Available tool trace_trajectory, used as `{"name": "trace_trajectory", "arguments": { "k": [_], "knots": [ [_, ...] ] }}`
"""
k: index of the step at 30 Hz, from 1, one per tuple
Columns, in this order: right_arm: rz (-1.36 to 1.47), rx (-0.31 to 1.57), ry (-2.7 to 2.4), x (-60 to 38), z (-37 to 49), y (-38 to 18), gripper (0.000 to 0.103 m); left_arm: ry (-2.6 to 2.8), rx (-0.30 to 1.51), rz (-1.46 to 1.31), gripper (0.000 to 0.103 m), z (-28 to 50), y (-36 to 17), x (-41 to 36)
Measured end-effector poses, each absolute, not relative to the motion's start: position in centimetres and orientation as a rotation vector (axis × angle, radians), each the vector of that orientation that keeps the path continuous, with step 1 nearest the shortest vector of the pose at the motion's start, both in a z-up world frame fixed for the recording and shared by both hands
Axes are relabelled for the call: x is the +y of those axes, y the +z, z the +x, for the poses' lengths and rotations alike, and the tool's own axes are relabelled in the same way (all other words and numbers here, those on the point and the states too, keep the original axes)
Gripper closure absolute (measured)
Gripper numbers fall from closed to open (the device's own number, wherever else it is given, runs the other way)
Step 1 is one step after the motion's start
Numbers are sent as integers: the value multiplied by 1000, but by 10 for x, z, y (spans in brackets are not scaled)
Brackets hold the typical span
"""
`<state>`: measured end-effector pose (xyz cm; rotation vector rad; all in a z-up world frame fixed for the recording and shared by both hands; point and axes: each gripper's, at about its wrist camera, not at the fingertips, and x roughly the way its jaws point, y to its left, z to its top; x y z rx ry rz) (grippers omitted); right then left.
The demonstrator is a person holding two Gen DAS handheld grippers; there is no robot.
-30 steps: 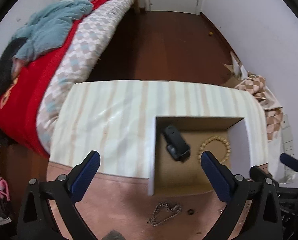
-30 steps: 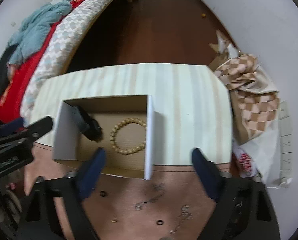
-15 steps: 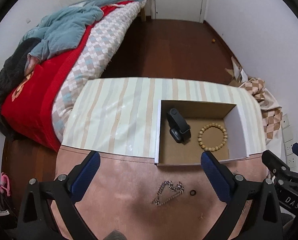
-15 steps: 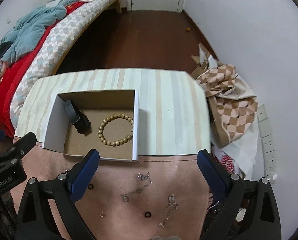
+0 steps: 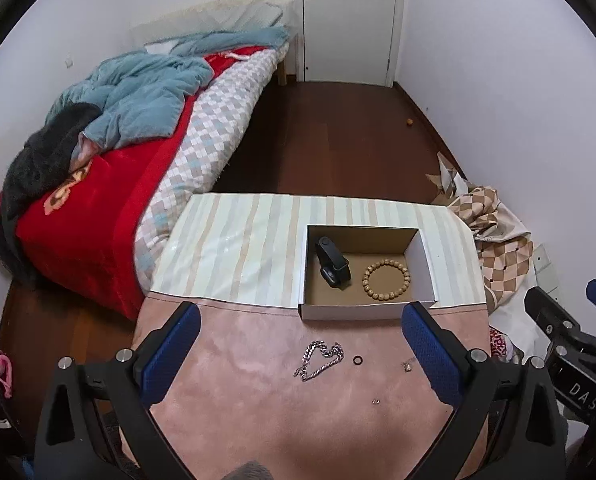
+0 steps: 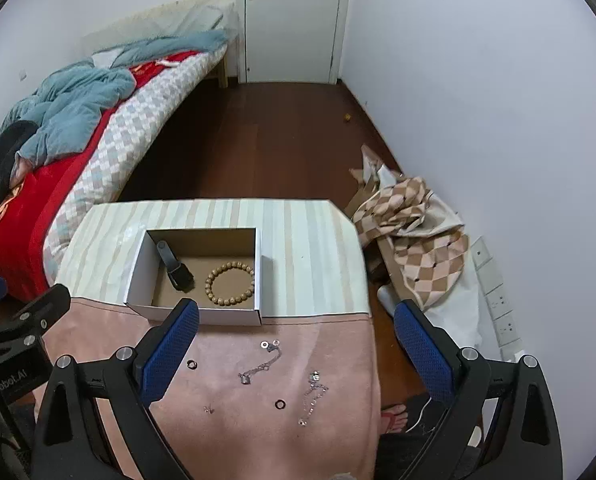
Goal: Organize jewelry
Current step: 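Move both tools back over the remaining jewelry on the table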
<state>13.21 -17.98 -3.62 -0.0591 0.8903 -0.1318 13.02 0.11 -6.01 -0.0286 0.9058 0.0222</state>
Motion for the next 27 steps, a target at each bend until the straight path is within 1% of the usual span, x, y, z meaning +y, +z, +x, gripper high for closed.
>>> {"name": "trace_trajectory", "arguments": {
  "k": [9, 15, 19, 25, 27],
  "knots": [
    [-32, 846, -105, -176, 97, -10, 4, 31, 870, -52, 1, 105, -45, 5],
    [37, 848, -74, -181, 89, -16, 4, 79, 865, -55, 1, 98, -53, 12],
    [122, 907, -107, -205, 90, -47, 4, 124, 903, -51, 0, 96, -85, 18],
    [251, 1084, -196, -254, 92, -138, 4, 174, 1028, -57, 0, 99, -154, 28],
    [289, 1134, -214, -266, 92, -170, 5, 195, 1085, -41, 0, 101, -178, 29]
  ]
}}
